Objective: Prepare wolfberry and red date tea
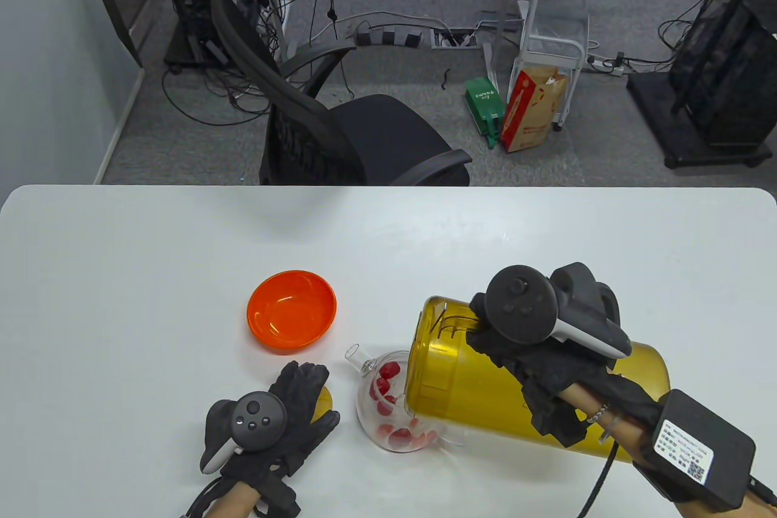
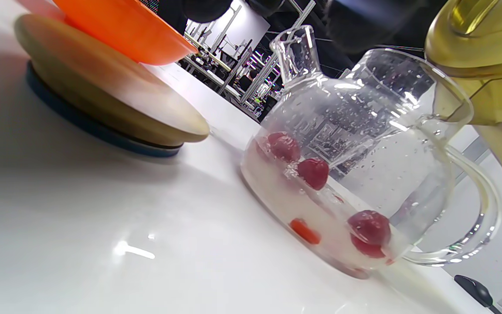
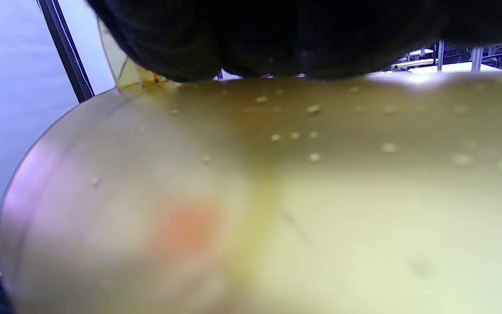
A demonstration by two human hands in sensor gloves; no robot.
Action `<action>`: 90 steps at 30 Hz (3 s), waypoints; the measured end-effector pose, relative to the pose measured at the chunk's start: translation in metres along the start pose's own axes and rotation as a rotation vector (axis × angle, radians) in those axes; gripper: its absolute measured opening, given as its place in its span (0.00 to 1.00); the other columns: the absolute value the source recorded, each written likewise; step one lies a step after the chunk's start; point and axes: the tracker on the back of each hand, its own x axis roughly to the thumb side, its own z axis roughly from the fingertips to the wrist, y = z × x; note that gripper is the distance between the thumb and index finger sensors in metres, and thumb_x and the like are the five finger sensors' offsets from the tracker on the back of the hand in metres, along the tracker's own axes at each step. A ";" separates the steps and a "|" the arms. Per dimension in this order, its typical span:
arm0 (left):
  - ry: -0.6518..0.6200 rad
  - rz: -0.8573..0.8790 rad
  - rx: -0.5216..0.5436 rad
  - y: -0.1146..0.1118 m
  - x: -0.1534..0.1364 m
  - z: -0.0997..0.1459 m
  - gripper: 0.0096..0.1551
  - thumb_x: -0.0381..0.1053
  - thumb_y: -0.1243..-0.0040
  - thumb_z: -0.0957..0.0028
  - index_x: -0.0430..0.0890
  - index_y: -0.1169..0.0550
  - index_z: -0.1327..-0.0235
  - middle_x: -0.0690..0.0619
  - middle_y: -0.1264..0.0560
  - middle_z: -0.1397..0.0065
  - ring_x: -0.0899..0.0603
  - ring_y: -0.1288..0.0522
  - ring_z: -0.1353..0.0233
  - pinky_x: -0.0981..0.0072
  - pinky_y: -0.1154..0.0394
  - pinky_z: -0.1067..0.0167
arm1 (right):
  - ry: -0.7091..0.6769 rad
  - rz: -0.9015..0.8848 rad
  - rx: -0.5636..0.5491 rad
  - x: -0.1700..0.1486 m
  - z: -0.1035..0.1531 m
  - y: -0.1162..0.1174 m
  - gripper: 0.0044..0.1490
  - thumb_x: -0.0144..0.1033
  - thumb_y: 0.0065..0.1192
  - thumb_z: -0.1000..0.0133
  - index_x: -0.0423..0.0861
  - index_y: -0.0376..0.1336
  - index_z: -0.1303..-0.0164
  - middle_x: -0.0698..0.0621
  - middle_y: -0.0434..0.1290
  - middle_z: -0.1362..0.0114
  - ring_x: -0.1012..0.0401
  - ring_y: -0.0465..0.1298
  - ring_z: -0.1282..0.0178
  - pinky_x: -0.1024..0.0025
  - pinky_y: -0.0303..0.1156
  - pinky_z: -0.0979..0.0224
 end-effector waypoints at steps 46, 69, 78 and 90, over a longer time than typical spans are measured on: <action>0.015 0.001 -0.018 -0.001 -0.001 -0.001 0.44 0.63 0.47 0.37 0.42 0.47 0.18 0.35 0.47 0.13 0.28 0.55 0.16 0.34 0.53 0.27 | -0.075 -0.366 0.116 -0.064 0.002 0.021 0.28 0.40 0.72 0.43 0.36 0.69 0.40 0.37 0.76 0.49 0.48 0.79 0.61 0.45 0.75 0.50; 0.028 0.011 -0.022 -0.002 -0.001 -0.001 0.44 0.63 0.48 0.37 0.42 0.47 0.18 0.34 0.47 0.13 0.28 0.55 0.16 0.34 0.53 0.27 | 0.038 -1.108 -0.586 -0.143 -0.062 0.074 0.28 0.34 0.73 0.44 0.40 0.68 0.34 0.36 0.75 0.39 0.45 0.78 0.48 0.41 0.72 0.37; 0.037 0.013 -0.026 -0.001 -0.002 -0.001 0.44 0.63 0.47 0.37 0.42 0.47 0.18 0.34 0.47 0.13 0.28 0.55 0.16 0.34 0.53 0.27 | 0.101 -1.273 -0.676 -0.147 -0.119 0.143 0.28 0.34 0.71 0.41 0.44 0.65 0.32 0.39 0.71 0.34 0.46 0.75 0.42 0.43 0.67 0.29; 0.043 0.010 -0.035 -0.002 -0.004 -0.001 0.44 0.62 0.48 0.37 0.42 0.47 0.18 0.35 0.47 0.13 0.28 0.55 0.16 0.34 0.53 0.27 | 0.144 -1.368 -0.674 -0.151 -0.138 0.186 0.27 0.34 0.69 0.40 0.47 0.63 0.31 0.41 0.68 0.32 0.48 0.73 0.39 0.44 0.63 0.25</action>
